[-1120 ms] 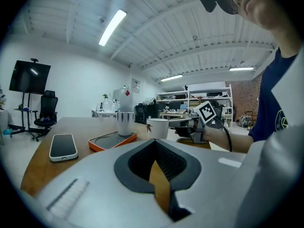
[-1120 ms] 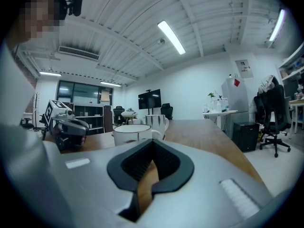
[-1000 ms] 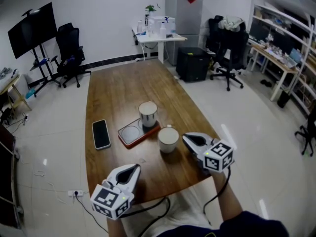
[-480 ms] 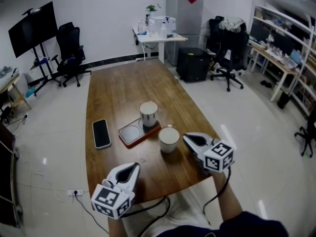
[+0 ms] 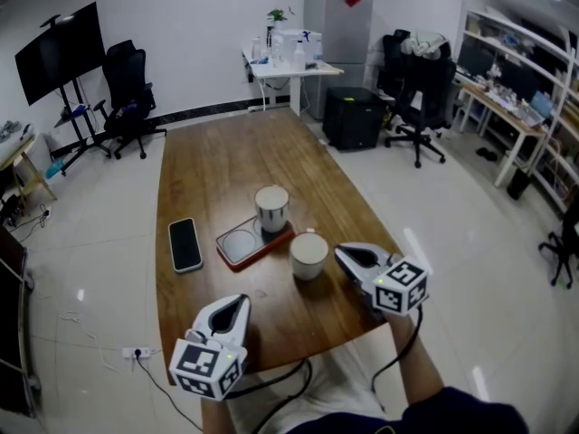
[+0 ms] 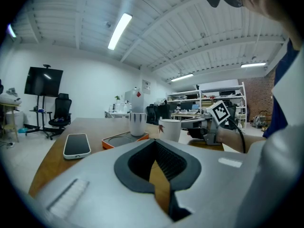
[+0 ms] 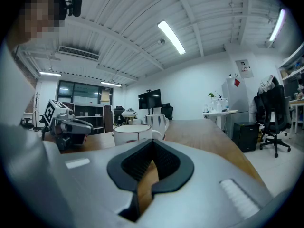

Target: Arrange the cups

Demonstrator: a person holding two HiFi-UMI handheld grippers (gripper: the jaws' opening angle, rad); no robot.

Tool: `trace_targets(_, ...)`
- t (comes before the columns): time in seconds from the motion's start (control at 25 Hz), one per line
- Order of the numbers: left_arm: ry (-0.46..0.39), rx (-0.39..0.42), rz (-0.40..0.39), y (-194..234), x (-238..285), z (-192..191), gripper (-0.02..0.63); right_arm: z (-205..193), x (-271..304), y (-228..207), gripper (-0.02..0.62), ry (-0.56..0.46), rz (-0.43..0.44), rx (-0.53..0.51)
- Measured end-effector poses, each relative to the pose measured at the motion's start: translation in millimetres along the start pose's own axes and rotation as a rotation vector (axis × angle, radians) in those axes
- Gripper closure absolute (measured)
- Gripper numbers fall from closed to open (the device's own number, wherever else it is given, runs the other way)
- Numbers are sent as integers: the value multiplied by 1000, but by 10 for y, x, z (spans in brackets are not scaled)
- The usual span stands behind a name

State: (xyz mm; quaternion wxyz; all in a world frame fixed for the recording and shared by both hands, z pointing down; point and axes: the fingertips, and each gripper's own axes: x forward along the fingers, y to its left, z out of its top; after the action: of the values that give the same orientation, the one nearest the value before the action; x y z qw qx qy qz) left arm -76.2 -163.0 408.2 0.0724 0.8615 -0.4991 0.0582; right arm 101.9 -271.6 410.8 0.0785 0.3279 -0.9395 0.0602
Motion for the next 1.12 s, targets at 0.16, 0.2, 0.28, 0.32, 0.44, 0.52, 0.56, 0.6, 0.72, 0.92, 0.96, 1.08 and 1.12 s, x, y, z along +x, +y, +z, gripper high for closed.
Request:
trace_targets(0.16, -2, -6, 28, 34, 6, 1, 604, -8, -8, -17, 595, 2, -7, -3)
trace_targets(0.2, -3, -5, 26, 31, 5, 2, 604, -9, -10, -18, 595, 2, -7, -4)
trace_targets(0.28, -2, -2, 24, 31, -3, 5, 604, -6, -8, -8, 595, 3, -6, -3)
trace_targets(0.32, -1, -1, 24, 32, -8, 5, 604, -5, -8, -6, 595, 2, -7, -4)
trace_targets(0.44, 0, -7, 27, 36, -15, -7, 604, -11, -7, 10, 595, 2, 0, -3)
trace_targets(0.52, 0, -5, 26, 32, -8, -3, 604, -9, -7, 90, 595, 7, 60, -15)
trace_targets(0.56, 0, -5, 26, 28, -6, 2, 604, -2, -12, 150, 595, 8, 102, -25)
trace_targets(0.6, 0, -6, 26, 26, -7, 8, 604, 5, -21, 208, 595, 9, 143, -35)
trace_targets(0.72, 0, 0, 15, 10, -8, 19, 604, -8, -38, 299, 595, 10, 219, -50)
trace_targets(0.92, 4, 8, -41, -89, 10, 7, 604, -5, -45, 316, 542, 8, 228, -41)
trace_targets(0.96, 4, 7, -40, -89, 11, 10, 604, -6, -49, 323, 456, 11, 232, -43)
trace_targets(1.08, 3, 6, -34, -82, 9, 26, 604, 0, -54, 331, 295, 15, 234, -47)
trace_targets(1.12, 4, 6, -34, -81, 10, 31, 603, 0, -53, 336, 240, 16, 240, -50)
